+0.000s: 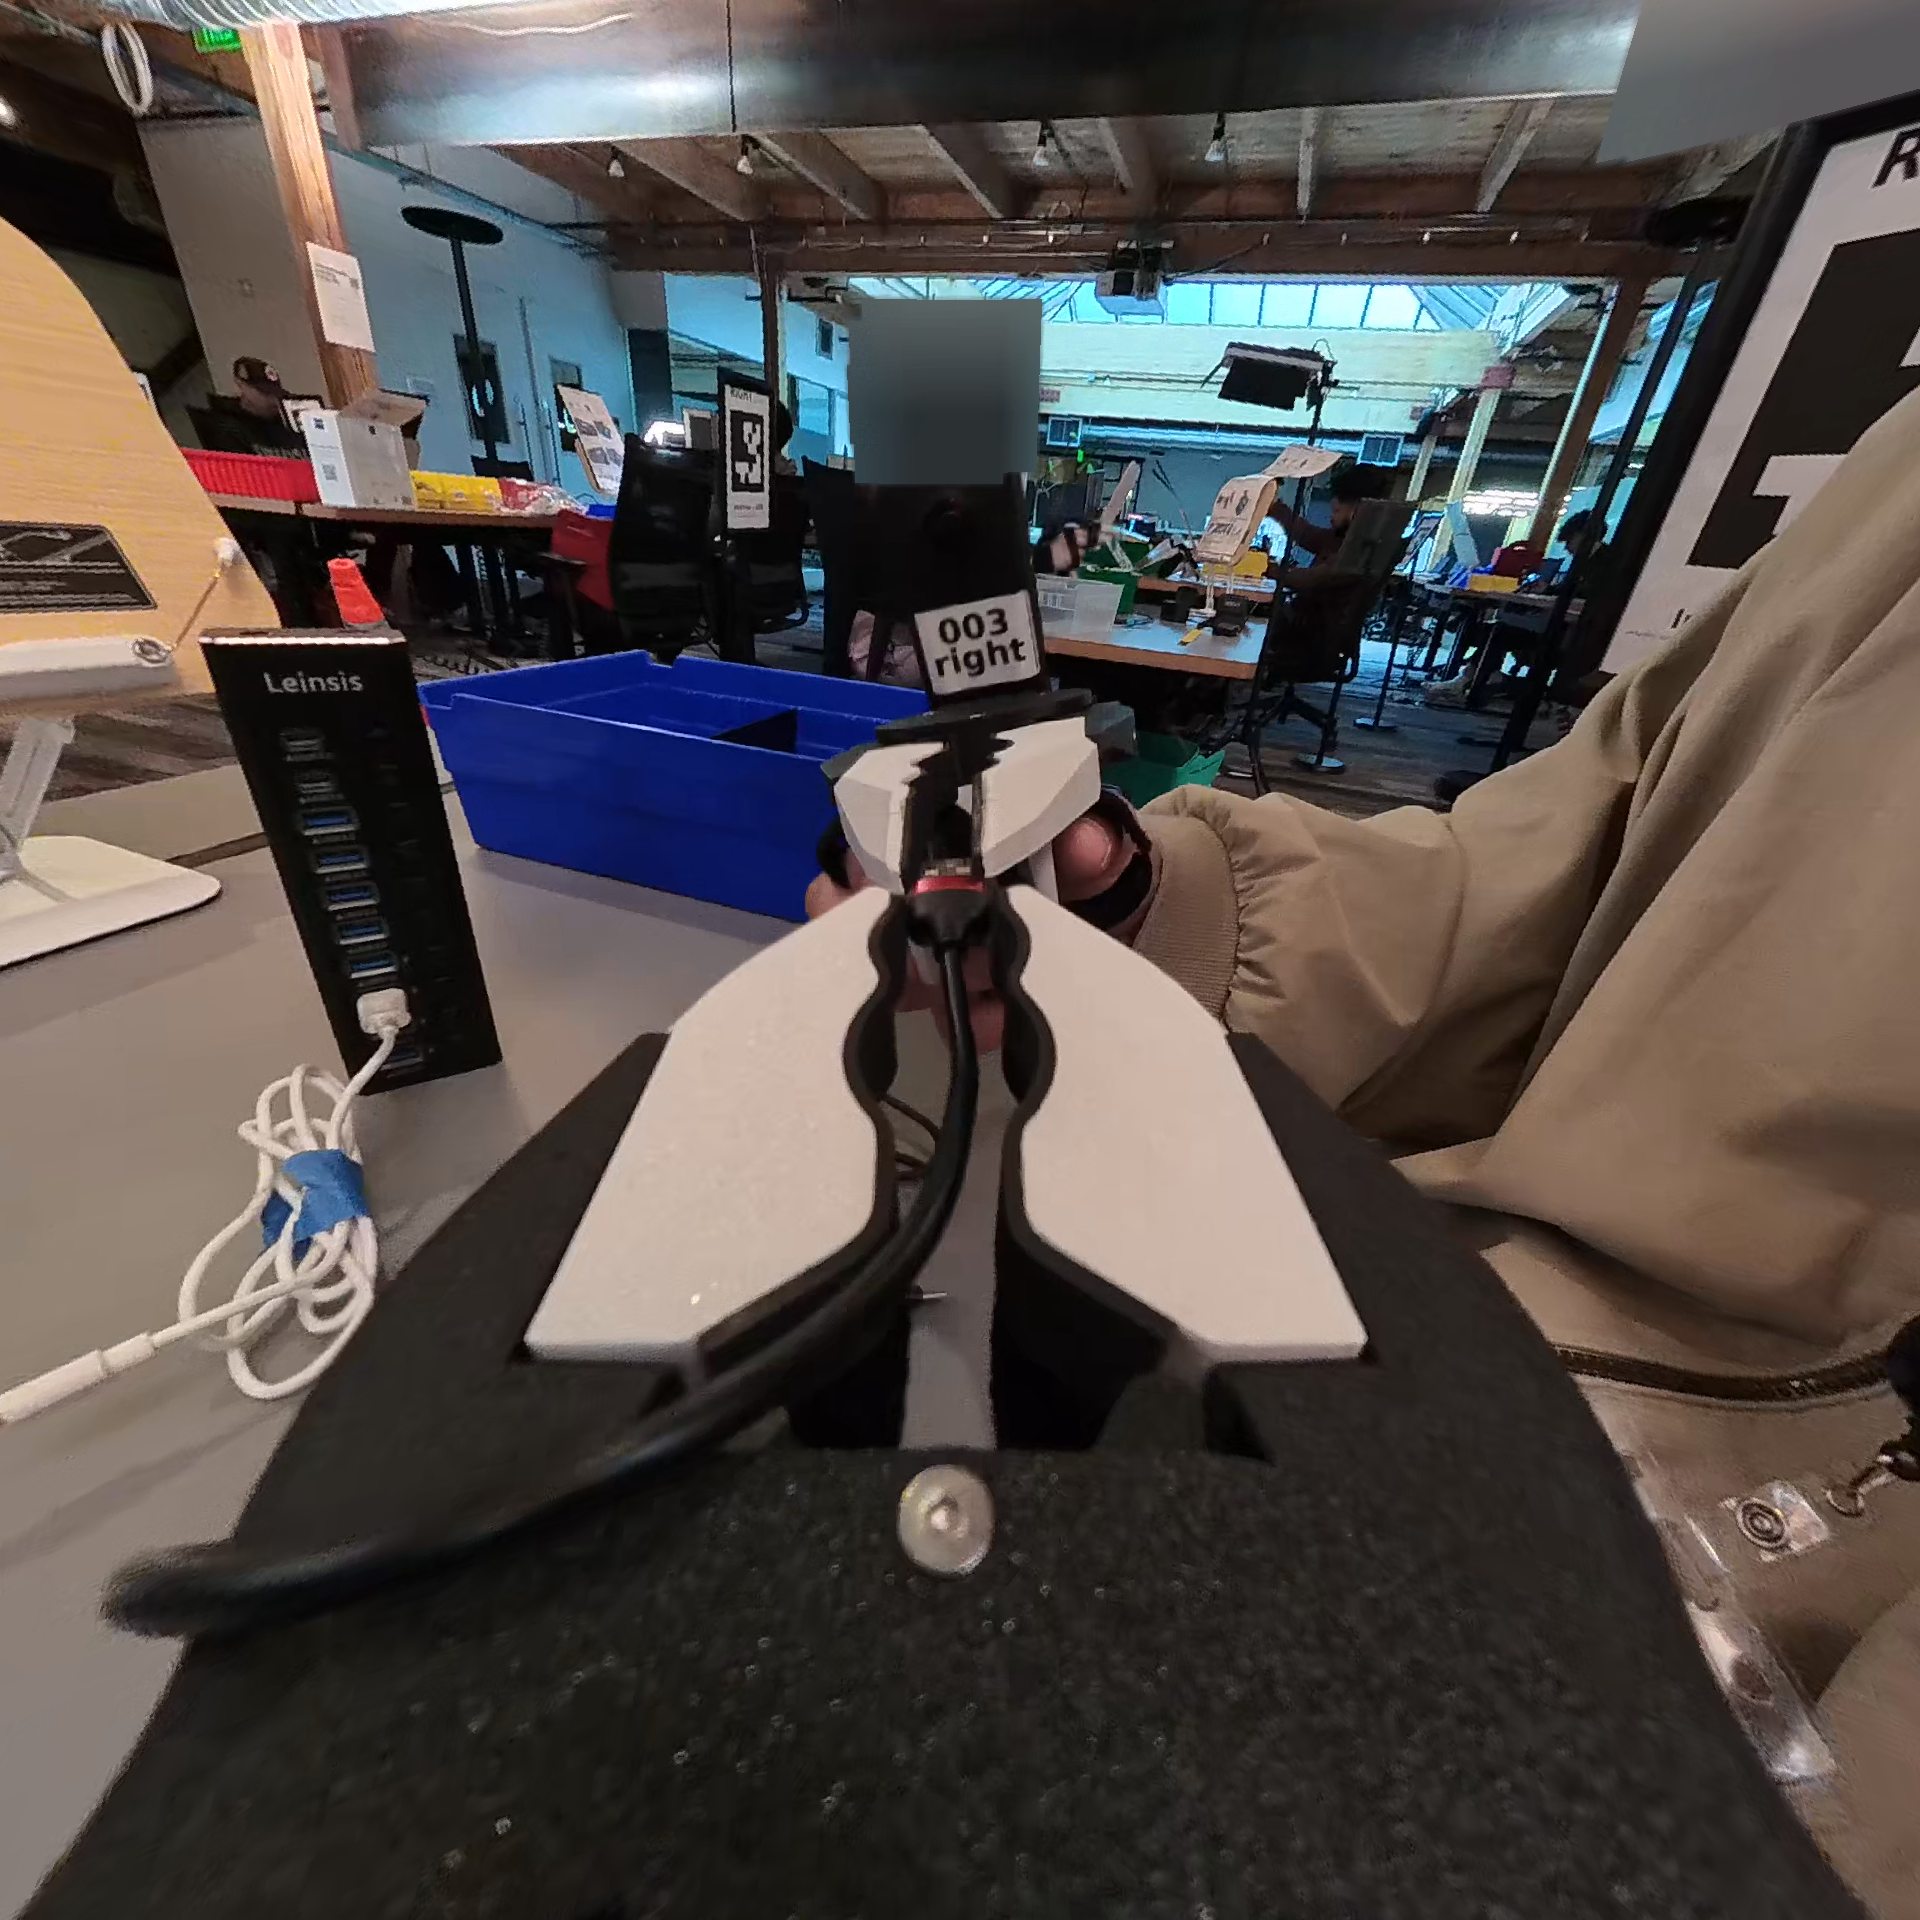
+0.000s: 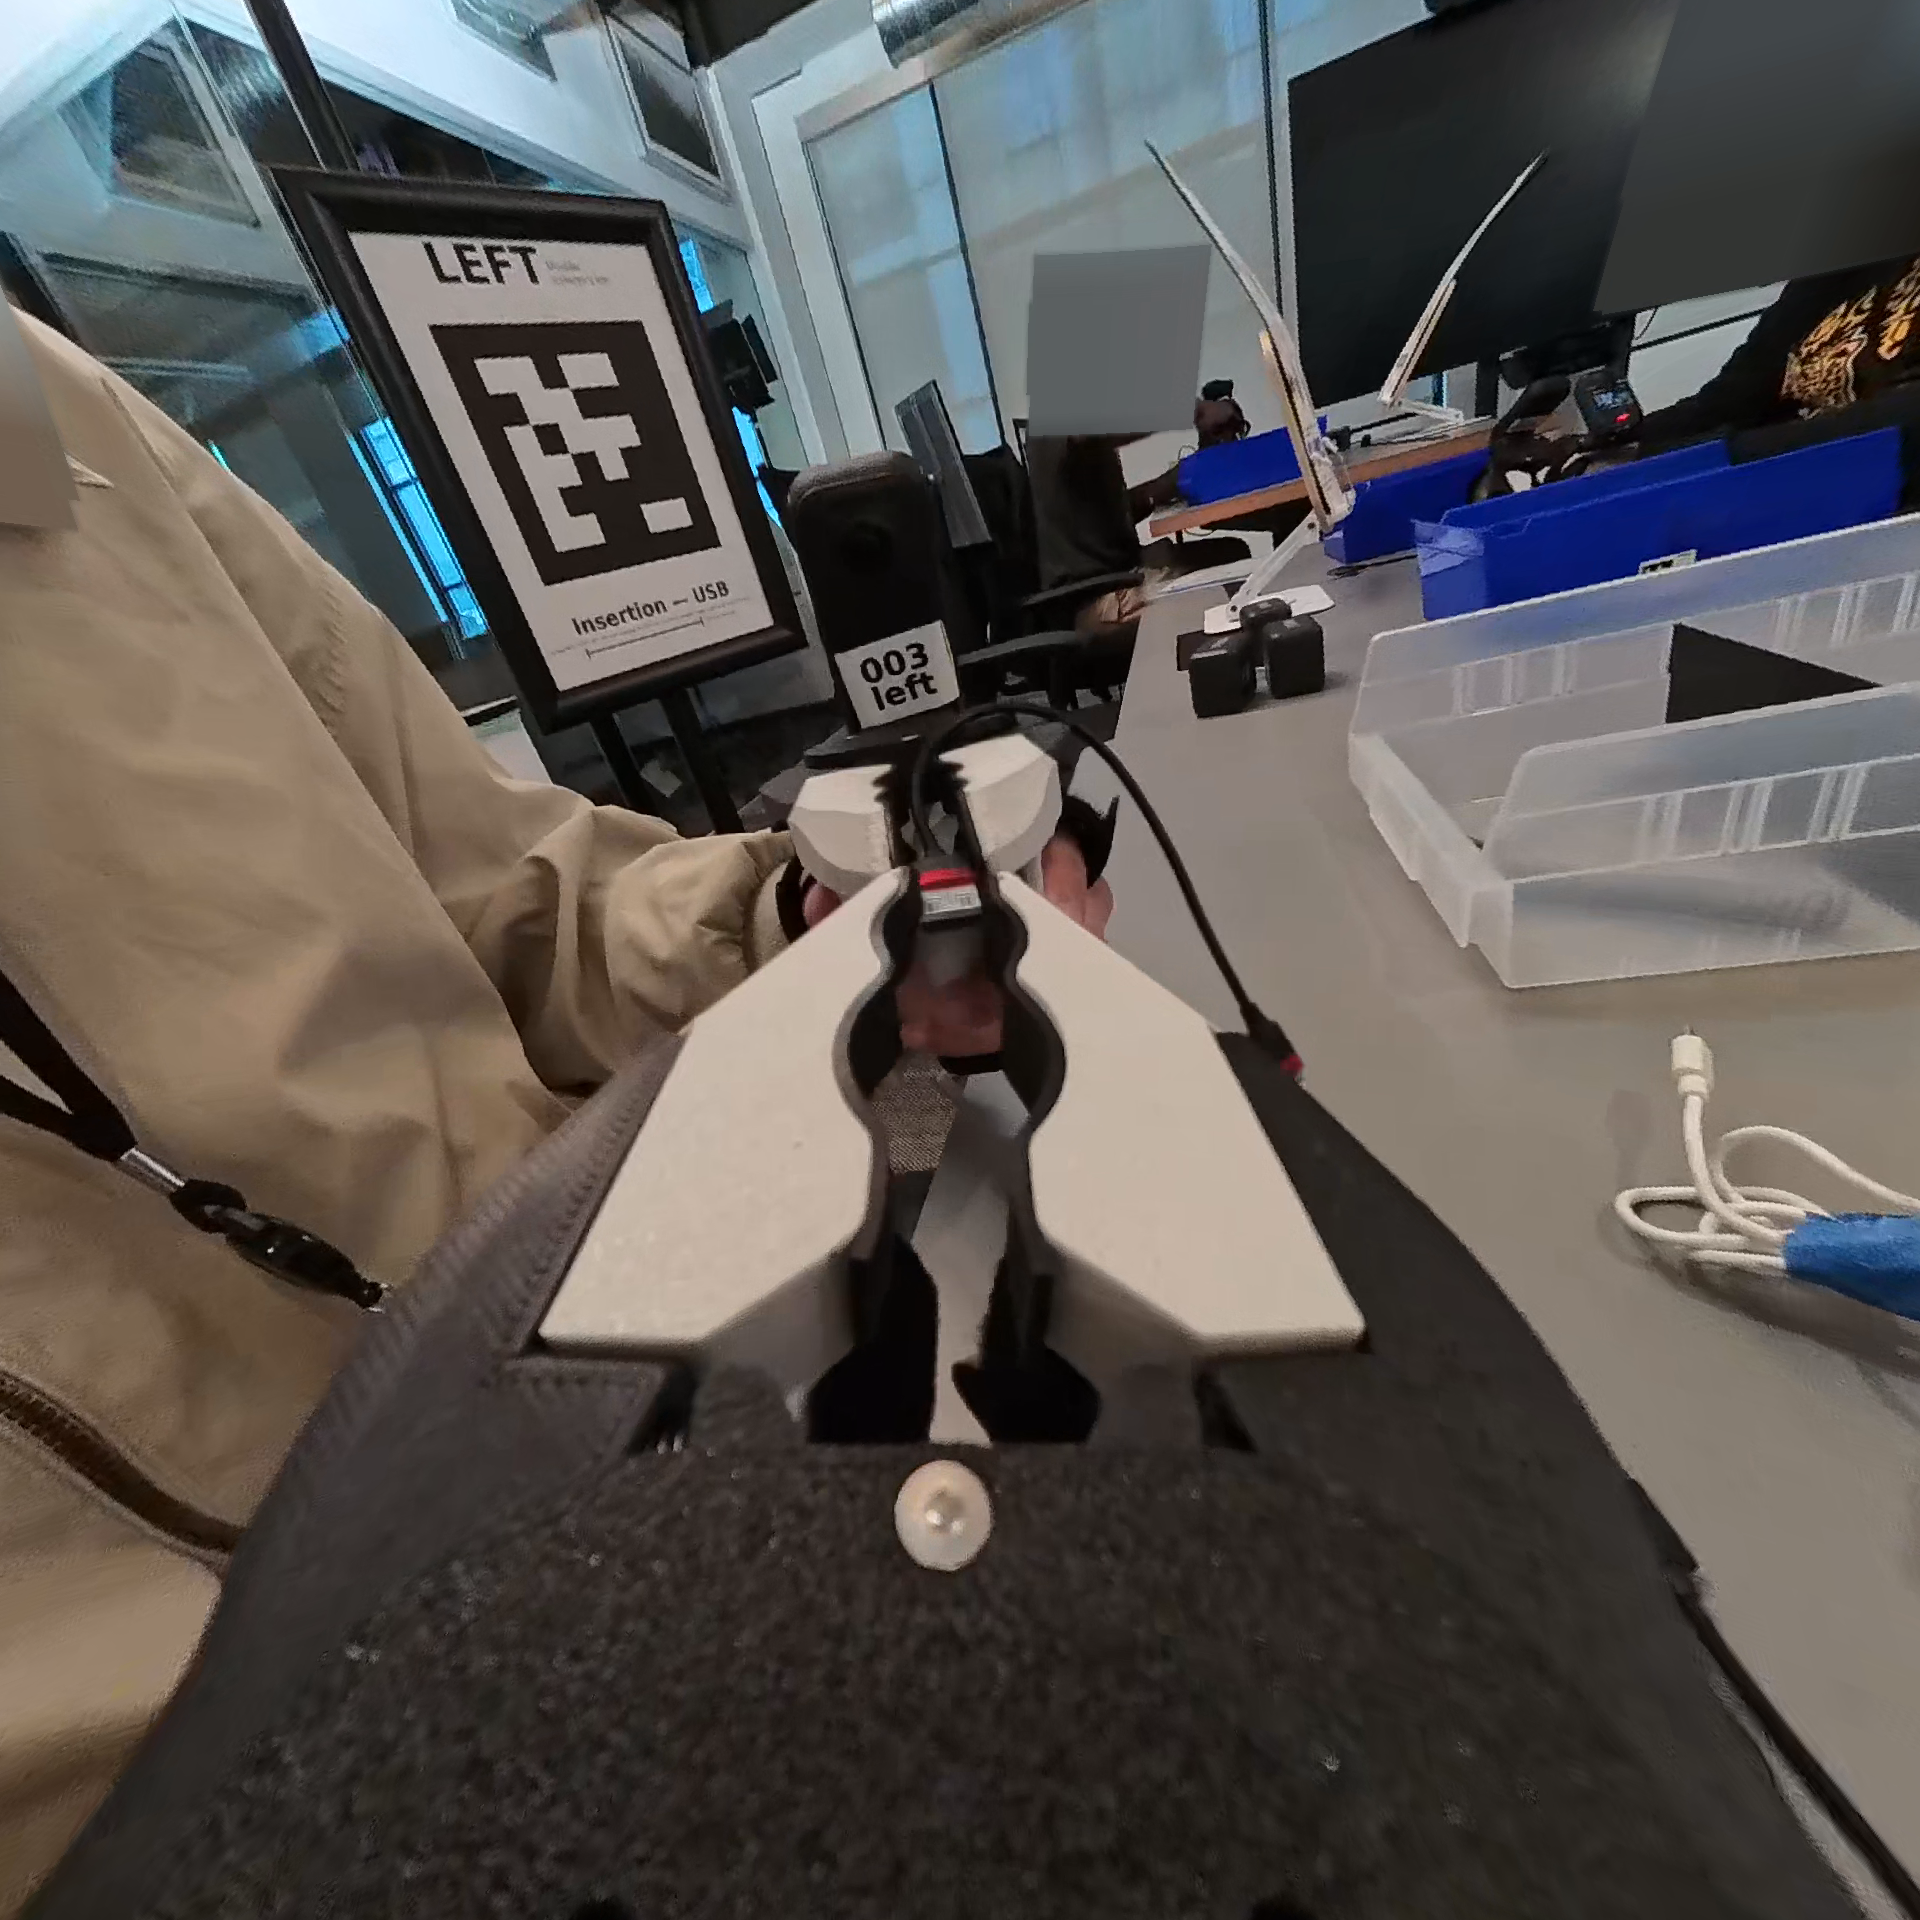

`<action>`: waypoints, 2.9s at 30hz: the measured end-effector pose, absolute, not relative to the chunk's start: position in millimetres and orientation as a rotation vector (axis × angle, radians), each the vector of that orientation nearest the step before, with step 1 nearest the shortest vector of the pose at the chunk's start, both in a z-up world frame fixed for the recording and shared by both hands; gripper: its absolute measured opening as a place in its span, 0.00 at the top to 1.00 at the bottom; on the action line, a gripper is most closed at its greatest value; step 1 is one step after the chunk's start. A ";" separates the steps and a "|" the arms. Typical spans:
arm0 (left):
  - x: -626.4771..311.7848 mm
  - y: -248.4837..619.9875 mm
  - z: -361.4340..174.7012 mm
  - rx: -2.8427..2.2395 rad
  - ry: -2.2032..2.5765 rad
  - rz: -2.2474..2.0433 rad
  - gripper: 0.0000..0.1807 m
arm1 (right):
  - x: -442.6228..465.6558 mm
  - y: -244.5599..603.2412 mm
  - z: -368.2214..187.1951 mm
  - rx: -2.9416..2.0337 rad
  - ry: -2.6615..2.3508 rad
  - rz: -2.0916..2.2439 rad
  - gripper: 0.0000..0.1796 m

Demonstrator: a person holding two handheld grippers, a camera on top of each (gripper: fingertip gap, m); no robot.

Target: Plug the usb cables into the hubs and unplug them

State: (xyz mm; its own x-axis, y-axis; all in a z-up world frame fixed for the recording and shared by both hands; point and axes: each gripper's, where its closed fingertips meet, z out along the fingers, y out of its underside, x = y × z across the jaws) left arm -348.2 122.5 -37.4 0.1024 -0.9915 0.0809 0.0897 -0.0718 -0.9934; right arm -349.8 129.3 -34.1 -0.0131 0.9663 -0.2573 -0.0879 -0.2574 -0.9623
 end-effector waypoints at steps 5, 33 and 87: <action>-349.5 127.4 -39.4 -1.259 1.013 -1.175 0.92 | -348.5 137.4 -30.0 -1.328 -0.932 1.464 1.00; -358.1 132.3 -27.1 -1.234 0.903 -1.281 0.99 | -393.7 111.1 -91.6 -1.547 -1.227 1.413 0.93; -345.4 143.7 -86.8 -1.658 0.999 -1.284 0.91 | -357.9 153.6 -84.0 -1.019 -1.417 0.119 0.97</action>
